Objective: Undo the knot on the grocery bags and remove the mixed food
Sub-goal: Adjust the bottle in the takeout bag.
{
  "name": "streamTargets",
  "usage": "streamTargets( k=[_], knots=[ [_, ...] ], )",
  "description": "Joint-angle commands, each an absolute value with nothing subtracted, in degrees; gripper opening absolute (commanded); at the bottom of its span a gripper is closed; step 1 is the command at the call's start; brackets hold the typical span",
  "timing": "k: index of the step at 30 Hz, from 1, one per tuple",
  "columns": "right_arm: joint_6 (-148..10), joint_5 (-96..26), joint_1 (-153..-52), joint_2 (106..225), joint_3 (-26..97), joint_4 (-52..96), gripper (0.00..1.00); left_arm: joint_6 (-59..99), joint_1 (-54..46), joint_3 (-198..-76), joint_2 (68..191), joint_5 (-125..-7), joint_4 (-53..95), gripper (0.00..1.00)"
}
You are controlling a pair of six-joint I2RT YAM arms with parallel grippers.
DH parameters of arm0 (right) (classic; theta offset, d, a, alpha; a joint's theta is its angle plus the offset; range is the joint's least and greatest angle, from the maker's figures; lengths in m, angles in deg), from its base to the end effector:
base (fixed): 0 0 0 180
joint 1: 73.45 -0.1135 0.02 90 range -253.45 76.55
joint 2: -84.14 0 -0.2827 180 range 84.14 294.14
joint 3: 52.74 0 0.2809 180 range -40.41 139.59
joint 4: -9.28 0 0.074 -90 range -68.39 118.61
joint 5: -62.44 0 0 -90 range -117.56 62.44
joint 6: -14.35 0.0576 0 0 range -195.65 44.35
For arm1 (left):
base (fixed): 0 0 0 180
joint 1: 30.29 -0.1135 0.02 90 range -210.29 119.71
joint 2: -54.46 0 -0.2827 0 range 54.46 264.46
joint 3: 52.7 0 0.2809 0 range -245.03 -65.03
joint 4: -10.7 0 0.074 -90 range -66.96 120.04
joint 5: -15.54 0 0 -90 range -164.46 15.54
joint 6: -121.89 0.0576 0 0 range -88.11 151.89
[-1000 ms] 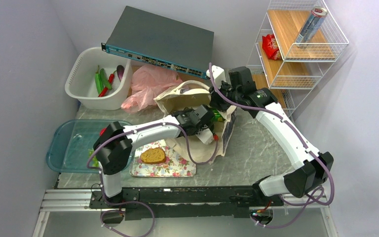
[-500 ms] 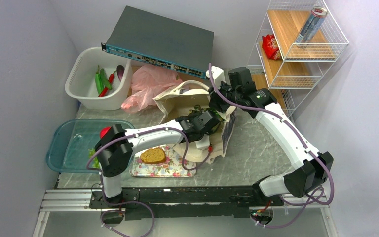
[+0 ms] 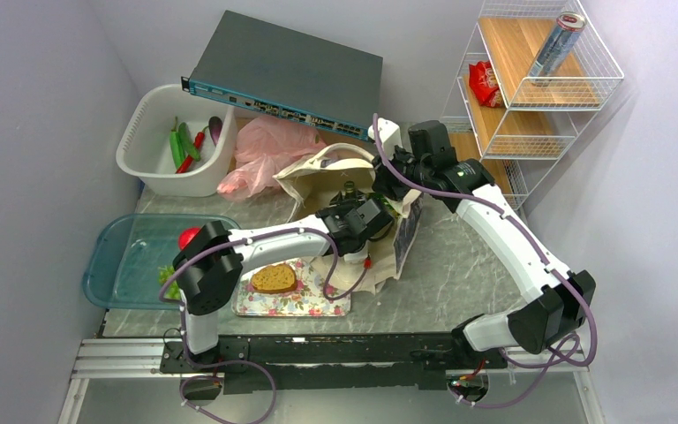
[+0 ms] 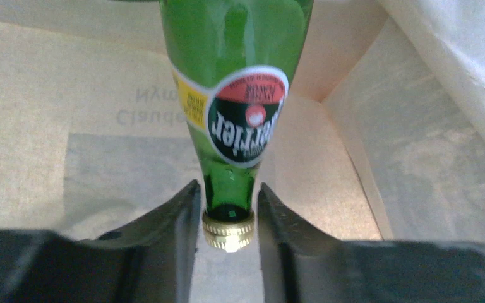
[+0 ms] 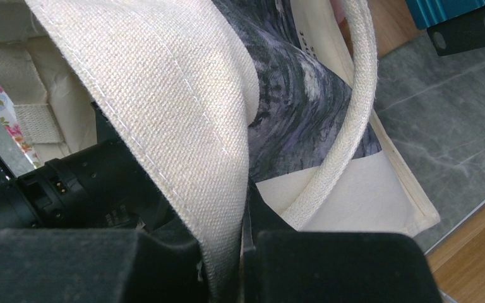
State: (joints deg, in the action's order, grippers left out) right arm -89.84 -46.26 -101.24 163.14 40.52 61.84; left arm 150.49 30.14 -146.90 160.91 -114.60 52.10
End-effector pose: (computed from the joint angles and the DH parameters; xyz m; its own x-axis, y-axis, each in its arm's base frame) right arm 0.2915 0.1745 0.3805 -0.3687 -0.4568 -0.8095 -0.7784 0.6278 0.0003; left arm 0.2517 -0.3683 0.2300 0.6085 0.2877 0.7396 0.1209 -0.9547 0.2719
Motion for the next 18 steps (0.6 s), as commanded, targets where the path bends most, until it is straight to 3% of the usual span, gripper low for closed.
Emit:
streamTargets(
  k=[1, 8, 9, 10, 18],
  knots=[
    [-90.05, -50.85, -101.94, 161.33, 40.93, 56.61, 0.0, 155.89, 31.6, -149.25, 159.33, -117.22, 49.83, 0.49],
    [-90.06, -50.87, -102.0, 161.35, 41.07, 56.77, 0.0, 151.29, 31.76, -154.34, 160.43, -116.66, 50.96, 0.71],
    [-90.06, -50.93, -101.89, 161.25, 40.92, 56.73, 0.0, 150.09, 31.85, -155.35, 160.12, -116.03, 51.94, 0.9],
    [-90.0, -50.9, -101.93, 161.22, 40.71, 56.64, 0.0, 148.78, 31.96, -155.92, 159.71, -114.9, 52.74, 0.98],
    [-89.54, -50.96, -101.94, 161.34, 40.79, 56.09, 0.0, 135.42, 33.05, -153.86, 151.92, -110.2, 62.55, 0.99]
  ],
)
